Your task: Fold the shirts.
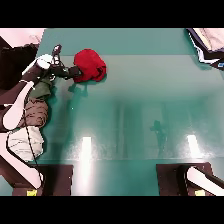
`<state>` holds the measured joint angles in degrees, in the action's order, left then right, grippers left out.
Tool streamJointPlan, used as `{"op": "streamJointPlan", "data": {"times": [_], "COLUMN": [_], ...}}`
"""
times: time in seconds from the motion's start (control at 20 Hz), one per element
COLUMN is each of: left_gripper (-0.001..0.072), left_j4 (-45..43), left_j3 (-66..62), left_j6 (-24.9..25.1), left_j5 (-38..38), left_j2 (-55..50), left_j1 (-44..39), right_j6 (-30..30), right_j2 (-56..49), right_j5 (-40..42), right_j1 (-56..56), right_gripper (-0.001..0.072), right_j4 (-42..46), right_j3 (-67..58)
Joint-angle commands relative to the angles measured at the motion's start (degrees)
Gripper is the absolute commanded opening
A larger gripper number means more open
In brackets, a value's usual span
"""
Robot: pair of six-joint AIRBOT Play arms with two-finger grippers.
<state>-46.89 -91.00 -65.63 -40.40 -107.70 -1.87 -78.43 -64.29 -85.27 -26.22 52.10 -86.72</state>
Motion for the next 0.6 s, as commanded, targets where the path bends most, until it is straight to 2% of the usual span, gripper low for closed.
{"op": "streamJointPlan", "data": {"times": [0.0,0.05,0.3,0.35,0.5,0.55], "left_gripper": [0.008,0.0022,0.0021,0.0022,0.0022,0.0022], "left_j4": [1.11,1.11,2.25,4.68,17.16,18.99], "left_j3": [-2.25,-4.52,-29.88,-33.92,-32.92,-31.91], "left_j6": [3.28,3.04,3.17,4.02,12.07,12.94], "left_j5": [-0.81,-3.5,-25.62,-27.08,-25.99,-26.25], "left_j2": [-0.63,-0.61,1.9,4.57,16.98,21.03], "left_j1": [-2.21,-2.45,-2.82,-3.39,-5.6,-6.75], "right_j6": [-0.02,-0.02,0.04,0.04,0.04,0.04], "right_j2": [-0.09,-0.07,1.68,2.75,6.78,8.13], "right_j5": [-0.31,-0.44,3.41,5.9,15.37,17.79], "right_j1": [0.04,0.04,0.04,0.04,0.04,0.04], "right_gripper": [0.0019,0.002,0.0019,0.0019,0.0019,0.0019], "right_j4": [-0.11,-0.11,-2.25,-2.84,-2.95,-2.91], "right_j3": [-0.02,-0.02,-0.09,-0.07,-0.07,-0.07]}}
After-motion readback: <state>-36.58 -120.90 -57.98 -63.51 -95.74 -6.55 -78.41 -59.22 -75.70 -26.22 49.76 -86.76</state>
